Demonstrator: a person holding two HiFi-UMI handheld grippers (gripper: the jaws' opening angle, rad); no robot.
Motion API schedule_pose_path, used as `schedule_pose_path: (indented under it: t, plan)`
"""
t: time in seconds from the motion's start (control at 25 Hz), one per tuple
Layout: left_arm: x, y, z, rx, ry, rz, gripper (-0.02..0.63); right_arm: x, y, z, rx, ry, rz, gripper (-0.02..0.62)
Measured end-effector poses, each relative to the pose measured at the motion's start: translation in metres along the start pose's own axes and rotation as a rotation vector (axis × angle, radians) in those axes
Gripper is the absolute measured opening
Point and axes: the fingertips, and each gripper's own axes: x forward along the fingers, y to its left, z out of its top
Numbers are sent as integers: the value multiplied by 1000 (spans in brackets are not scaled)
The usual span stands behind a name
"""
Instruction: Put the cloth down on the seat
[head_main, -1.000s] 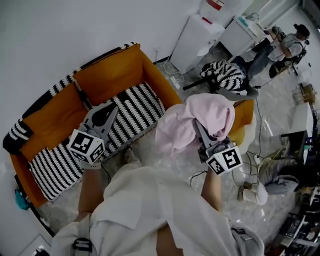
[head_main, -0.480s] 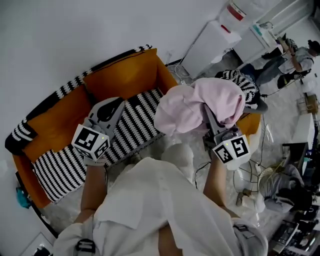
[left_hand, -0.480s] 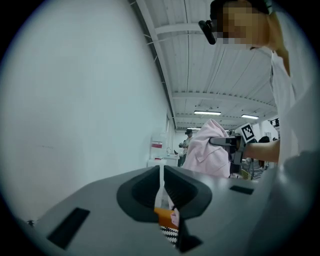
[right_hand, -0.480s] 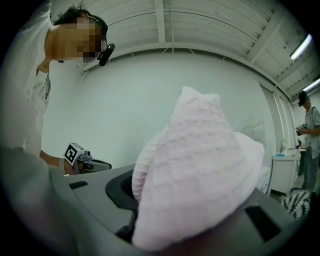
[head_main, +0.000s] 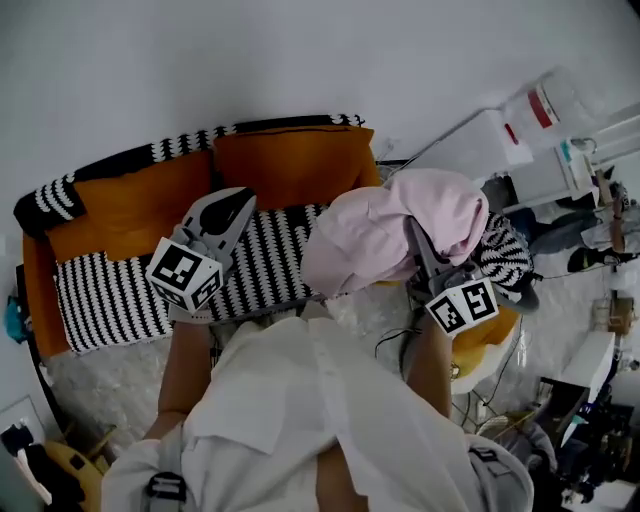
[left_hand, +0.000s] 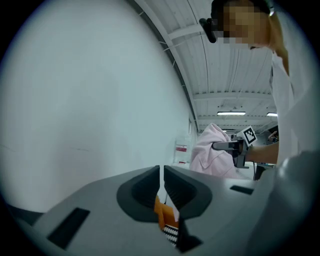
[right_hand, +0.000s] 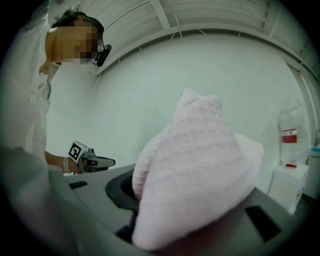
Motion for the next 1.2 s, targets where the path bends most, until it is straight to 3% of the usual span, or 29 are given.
schedule_pose_path:
  t: [0.52, 0.88, 1.04, 1.2]
  plan:
    - [50, 51, 3, -20, 16, 282, 40, 160, -30, -72, 75, 120, 489, 150]
    - [85, 68, -1, -23, 48, 437, 40, 233, 2, -117, 100, 193, 873, 153]
    - [97, 80, -10, -43, 40, 480, 40, 262, 8, -135, 108, 210, 971, 153]
    - [112, 89, -20, -73, 50, 496, 40, 301, -13, -176, 70, 284, 978, 155]
